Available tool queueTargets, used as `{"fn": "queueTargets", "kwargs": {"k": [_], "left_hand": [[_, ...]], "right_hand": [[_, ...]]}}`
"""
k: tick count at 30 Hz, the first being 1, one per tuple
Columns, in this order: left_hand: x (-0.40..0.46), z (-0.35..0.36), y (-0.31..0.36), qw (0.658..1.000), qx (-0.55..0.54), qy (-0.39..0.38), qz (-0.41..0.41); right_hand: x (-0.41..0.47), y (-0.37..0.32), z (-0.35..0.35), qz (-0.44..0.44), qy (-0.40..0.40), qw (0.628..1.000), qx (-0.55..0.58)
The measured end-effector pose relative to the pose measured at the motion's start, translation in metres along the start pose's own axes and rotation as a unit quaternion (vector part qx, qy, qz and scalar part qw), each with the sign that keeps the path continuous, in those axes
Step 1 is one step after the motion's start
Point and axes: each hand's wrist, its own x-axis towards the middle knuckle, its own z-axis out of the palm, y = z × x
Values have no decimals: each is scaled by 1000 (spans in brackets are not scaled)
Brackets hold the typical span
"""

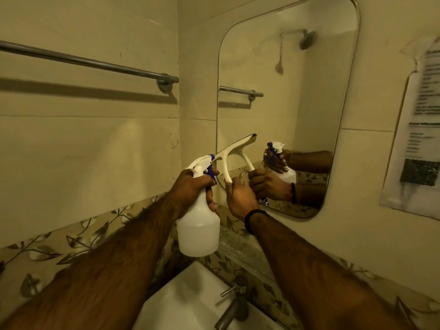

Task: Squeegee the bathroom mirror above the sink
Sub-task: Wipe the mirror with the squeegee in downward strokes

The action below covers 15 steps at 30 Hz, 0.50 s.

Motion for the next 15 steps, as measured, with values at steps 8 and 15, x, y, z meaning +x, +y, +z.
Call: {"fn": "queueTargets", "kwargs": {"k": [8,15], "left_hand": [[-7,7,-3,1000,4,2,-1],[-12,18,-3,1000,-3,-4,-7]], "right_hand": [[-31,36,5,5,-31,999,-33],[-47,54,2,29,-50,997,-42]]}}
